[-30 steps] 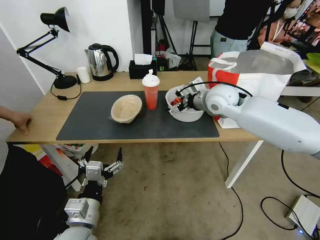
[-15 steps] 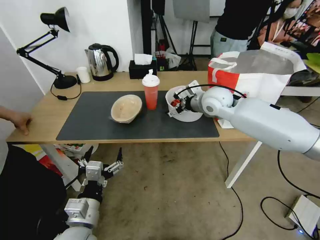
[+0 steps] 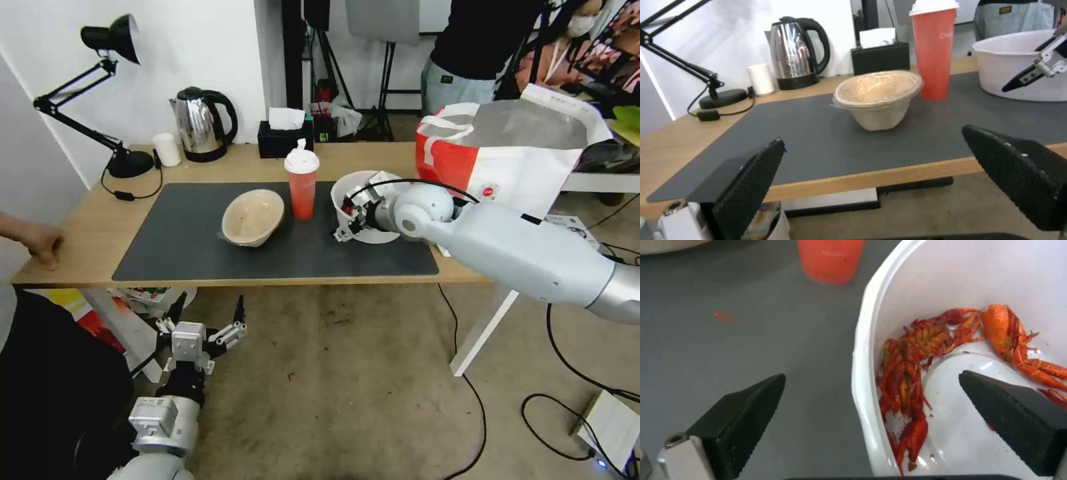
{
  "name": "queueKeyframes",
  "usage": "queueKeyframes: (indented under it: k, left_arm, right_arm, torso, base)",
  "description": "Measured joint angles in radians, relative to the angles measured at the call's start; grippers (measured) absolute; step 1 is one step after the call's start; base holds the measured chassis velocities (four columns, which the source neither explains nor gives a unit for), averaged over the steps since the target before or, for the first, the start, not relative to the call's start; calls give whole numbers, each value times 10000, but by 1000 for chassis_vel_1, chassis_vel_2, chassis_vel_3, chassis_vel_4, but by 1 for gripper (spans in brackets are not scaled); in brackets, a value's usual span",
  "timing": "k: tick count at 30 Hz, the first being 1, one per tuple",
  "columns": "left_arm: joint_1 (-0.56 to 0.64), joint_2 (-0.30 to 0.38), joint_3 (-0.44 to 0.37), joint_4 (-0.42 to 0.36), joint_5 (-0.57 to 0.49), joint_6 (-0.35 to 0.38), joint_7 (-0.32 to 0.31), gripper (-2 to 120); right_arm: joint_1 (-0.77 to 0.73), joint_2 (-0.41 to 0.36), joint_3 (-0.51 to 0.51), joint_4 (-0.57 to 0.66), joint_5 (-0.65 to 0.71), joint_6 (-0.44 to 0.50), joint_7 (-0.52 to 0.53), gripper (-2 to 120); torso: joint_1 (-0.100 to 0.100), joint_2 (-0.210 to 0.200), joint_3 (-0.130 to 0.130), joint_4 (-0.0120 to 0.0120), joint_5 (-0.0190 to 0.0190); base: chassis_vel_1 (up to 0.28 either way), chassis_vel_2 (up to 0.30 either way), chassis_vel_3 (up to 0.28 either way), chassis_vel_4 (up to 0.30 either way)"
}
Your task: Pick up the trash from the table and place it into the takeout bag.
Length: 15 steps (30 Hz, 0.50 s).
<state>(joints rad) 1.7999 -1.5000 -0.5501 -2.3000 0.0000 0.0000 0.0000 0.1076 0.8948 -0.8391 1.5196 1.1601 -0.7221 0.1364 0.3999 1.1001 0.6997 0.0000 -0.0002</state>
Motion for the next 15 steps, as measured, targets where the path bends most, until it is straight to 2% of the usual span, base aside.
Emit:
queueKeyframes:
  k: [4,6,9,10,13,14,15]
  left_arm:
    - [1,0,0,0,0,0,0,100]
    - [0,0,0,0,0,0,0,100]
    - [0,0,0,0,0,0,0,100]
    - [0,0,0,0,0,0,0,100]
    - [0,0,0,0,0,0,0,100]
    - [0,0,0,0,0,0,0,100]
    - [0,0,0,0,0,0,0,100]
  right_arm:
    - [23,-4,-59,-11,-1,5,53,99]
    - [23,-3,-89,-14,45,6,151,95]
    - [62,-17,-142,-5,142,6,211,81]
    - [62,-17,-142,-5,142,6,211,81]
    - [210,-87,-238,26,267,-1,223,67]
    - [210,-87,-238,26,267,-1,223,67]
    - [248,-114,-257,39,302,-6,237,61]
  torso:
    - [0,0,0,1,1]
    - [0,0,0,1,1]
    - [0,0,1,1,2]
    - [0,0,1,1,2]
    - [0,-1,3,0,2]
    - [0,-1,3,0,2]
    - [0,-3,4,0,3]
  base:
    - [0,0,0,0]
    - [0,0,0,0]
    - [0,0,0,0]
    - [0,0,0,0]
    - [0,0,0,0]
    - [0,0,0,0]
    - [0,0,0,0]
